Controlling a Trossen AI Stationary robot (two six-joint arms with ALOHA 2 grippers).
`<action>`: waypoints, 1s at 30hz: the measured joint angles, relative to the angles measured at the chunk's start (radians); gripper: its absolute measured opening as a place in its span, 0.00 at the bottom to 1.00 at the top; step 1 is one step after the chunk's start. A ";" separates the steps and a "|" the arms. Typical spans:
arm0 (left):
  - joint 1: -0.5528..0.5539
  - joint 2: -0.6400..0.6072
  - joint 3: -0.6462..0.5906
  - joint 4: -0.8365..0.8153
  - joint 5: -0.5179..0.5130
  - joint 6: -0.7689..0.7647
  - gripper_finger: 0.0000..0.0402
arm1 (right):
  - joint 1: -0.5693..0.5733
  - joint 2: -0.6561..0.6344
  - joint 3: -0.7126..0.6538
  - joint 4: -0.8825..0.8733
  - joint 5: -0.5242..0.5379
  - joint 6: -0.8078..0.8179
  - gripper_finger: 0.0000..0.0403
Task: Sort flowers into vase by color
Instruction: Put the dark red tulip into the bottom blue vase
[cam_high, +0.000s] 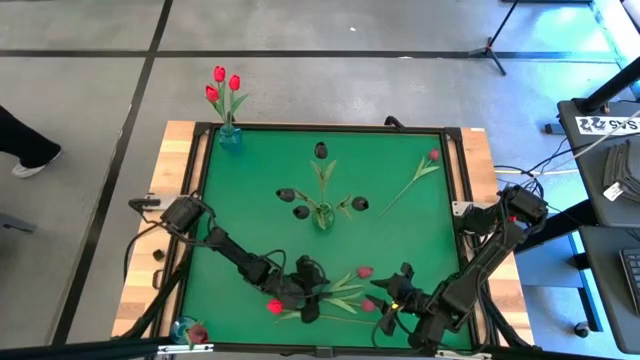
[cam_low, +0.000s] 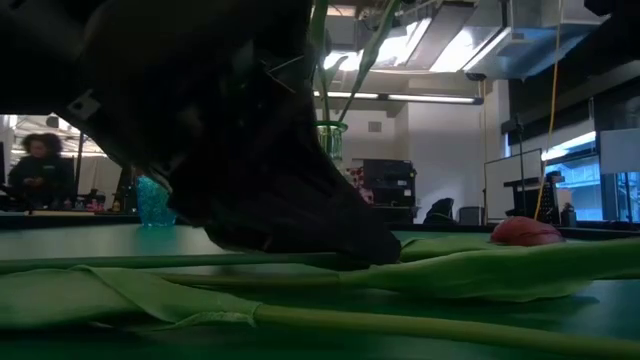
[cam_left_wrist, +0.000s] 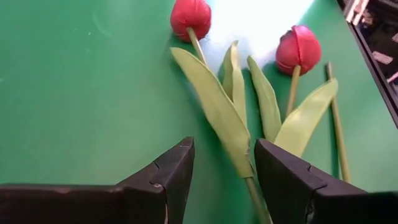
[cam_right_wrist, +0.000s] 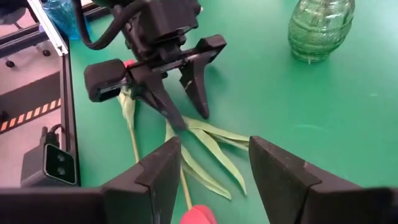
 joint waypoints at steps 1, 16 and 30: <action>0.001 0.000 0.000 -0.005 -0.001 -0.014 0.42 | 0.000 0.000 0.000 0.000 -0.002 0.000 0.47; 0.016 -0.016 0.003 -0.105 0.053 -0.033 0.02 | -0.022 -0.004 0.000 -0.093 -0.025 -0.001 0.47; 0.012 -0.535 -0.002 -0.886 0.133 -0.118 0.01 | -0.151 -0.076 0.000 -0.083 -0.238 0.005 0.47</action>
